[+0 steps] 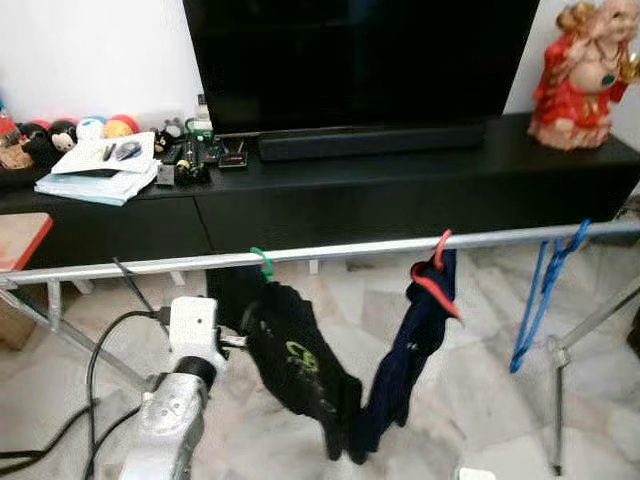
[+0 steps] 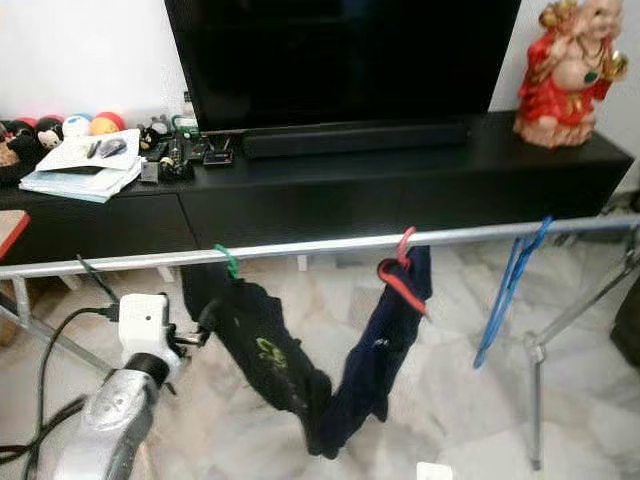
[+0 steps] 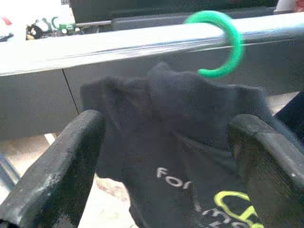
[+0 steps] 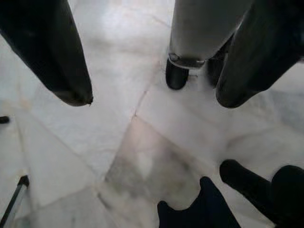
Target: Hang hanger
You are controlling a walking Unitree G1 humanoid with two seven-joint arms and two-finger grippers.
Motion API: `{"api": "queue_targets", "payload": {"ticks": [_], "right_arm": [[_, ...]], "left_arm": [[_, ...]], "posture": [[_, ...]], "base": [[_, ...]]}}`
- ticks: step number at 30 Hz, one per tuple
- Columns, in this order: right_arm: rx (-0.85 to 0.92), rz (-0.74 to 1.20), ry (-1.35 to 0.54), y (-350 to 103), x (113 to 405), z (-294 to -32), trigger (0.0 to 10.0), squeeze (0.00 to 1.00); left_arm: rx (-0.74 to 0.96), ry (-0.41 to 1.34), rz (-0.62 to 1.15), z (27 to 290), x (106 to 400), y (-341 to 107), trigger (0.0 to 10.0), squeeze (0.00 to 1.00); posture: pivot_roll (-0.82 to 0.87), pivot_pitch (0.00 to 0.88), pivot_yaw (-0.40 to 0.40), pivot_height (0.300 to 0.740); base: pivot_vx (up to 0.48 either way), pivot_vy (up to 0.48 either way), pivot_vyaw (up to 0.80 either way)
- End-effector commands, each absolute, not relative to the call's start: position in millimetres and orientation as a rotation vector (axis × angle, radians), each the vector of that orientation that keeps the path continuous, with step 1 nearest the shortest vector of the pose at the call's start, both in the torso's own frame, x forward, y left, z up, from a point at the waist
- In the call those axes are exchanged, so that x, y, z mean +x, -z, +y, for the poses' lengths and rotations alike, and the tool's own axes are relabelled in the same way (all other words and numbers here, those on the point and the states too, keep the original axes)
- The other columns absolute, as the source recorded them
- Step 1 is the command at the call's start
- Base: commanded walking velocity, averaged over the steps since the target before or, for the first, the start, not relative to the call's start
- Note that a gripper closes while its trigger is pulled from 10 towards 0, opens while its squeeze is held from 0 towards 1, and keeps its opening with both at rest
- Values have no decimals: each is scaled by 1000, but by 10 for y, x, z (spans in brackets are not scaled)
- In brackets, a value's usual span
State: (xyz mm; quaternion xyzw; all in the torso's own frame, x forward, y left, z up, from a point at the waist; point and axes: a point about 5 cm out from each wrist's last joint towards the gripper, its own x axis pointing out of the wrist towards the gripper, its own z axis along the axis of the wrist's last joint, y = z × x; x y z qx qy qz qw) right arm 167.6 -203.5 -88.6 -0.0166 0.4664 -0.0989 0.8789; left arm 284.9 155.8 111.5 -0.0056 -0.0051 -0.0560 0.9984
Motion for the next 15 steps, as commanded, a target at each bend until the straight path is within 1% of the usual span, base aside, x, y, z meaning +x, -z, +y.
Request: {"api": "queue_targets", "payload": {"ticks": [1,6,11,15], "right_arm": [[-19,982,201,907,1650,-1977,10000,0],[-19,984,201,910,1640,-1983,10000,0],[-22,984,199,911,1635,-1988,10000,0],[-22,982,199,910,1640,-1983,10000,0]], "left_arm": [[-30,119,-2,1589,2829,-1113,10000,0],[-62,171,5,1526,2810,-1121,10000,0],[-28,299,37,1391,2772,-1084,10000,0],[-17,334,45,1342,2760,-1077,10000,0]], "posture": [[78,69,60,740],[80,69,59,740],[84,67,56,740],[82,64,57,740]], "base": [[0,0,0],[0,0,0],[0,0,0],[0,-419,0]]}}
